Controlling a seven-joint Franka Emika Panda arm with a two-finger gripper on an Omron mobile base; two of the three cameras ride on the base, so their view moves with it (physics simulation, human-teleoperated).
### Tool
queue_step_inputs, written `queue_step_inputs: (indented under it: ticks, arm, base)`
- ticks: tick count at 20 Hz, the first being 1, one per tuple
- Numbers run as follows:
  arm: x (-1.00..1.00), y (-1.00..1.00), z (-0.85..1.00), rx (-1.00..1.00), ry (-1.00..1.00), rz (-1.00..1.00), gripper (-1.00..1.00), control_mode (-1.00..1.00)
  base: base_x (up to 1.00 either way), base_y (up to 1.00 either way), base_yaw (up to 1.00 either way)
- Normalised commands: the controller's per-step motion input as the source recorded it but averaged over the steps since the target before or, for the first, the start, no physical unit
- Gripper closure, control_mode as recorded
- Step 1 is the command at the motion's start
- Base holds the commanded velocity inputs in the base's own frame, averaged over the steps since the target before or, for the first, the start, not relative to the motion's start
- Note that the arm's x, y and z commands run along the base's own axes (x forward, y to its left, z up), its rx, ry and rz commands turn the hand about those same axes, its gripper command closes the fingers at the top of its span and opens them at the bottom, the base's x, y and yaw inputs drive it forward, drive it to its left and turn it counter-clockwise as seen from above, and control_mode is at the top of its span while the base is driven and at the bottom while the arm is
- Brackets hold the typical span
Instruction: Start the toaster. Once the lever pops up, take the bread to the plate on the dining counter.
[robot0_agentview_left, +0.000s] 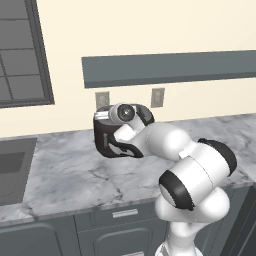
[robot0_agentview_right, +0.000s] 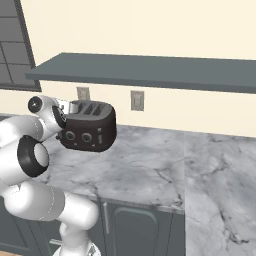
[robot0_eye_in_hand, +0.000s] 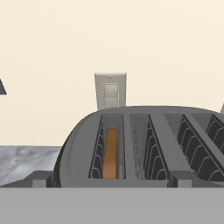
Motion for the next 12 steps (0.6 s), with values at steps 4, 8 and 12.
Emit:
queue_step_inputs:
  ticks: [4, 8, 12]
  arm:
    - [0.0, 0.0, 0.0, 0.0, 0.0, 0.0, -1.0, -1.0]
    - [0.0, 0.0, 0.0, 0.0, 0.0, 0.0, -1.0, -1.0]
    - [0.0, 0.0, 0.0, 0.0, 0.0, 0.0, -1.0, -1.0]
  base:
    - [0.0, 0.0, 0.0]
    - [0.0, 0.0, 0.0]
    - [0.0, 0.0, 0.0]
